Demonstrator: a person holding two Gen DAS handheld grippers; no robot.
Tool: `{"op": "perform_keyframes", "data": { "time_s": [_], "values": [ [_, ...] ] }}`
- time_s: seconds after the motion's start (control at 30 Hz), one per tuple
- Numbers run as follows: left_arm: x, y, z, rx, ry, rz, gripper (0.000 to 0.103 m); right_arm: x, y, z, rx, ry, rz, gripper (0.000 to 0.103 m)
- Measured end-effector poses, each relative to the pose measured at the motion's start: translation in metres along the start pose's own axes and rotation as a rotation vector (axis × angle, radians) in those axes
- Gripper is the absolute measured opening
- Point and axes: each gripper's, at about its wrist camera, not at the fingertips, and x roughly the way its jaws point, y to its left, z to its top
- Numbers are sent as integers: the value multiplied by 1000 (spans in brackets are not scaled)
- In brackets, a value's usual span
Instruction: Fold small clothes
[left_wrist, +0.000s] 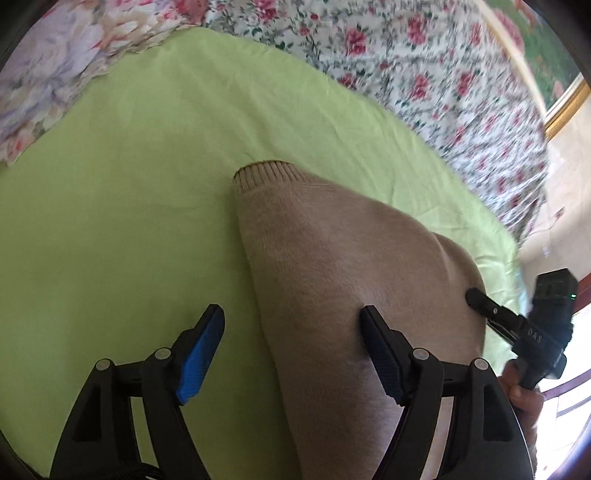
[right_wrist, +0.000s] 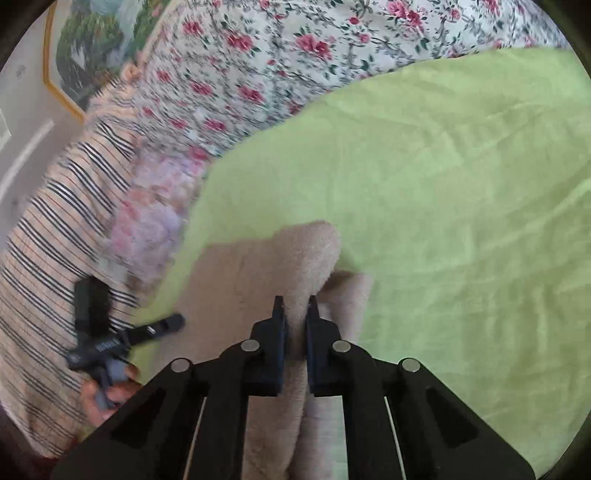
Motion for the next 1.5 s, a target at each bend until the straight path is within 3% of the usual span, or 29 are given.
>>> {"op": "perform_keyframes", "data": {
  "time_s": [0.1,0.27,0.37,0.53,0.67,0.8,0.97,1.07,1.1,1.13,1.17,1.2,1.27,1.37,1.5],
  "values": [
    [20,-9,8,62,6,98,77,24,-8,-3,-1,52,-40,9],
    [9,-11,5,83,-1,111,76,11,-6,-3,29,39,0,15],
    [-19,-10,-11,72,-25,67,75,-6,4,-13,18,26,-1,23],
    [-73,-25,-66,138,-85,34,75,-42,19,-46,4,2,43,27],
    [-108,-38,-128,218,-110,-15,75,-69,27,-85,-14,5,75,31],
    [-122,-49,-187,284,-110,-1,76,-84,31,-122,-32,15,81,50],
    [-102,-60,-220,314,-90,62,76,-76,28,-148,-19,53,76,50],
    [-86,-60,-220,304,-100,127,76,-73,30,-152,-22,44,94,50],
    [-81,-60,-220,304,-101,152,76,-71,32,-152,-27,42,98,48],
    [-77,-59,-220,291,-106,181,75,-69,34,-153,-37,42,96,32],
    [-74,-58,-218,284,-105,196,67,-68,34,-153,-45,55,89,20],
    [-73,-56,-218,268,-107,226,49,-69,34,-151,-45,58,90,6],
    [-80,-49,-215,196,-133,222,31,-88,38,-145,-73,2,124,6],
    [-92,-42,-212,107,-163,221,24,-103,44,-141,-157,-12,91,5],
    [-76,-47,-214,111,-101,249,13,-69,40,-153,-275,113,-97,5]
  ]
}}
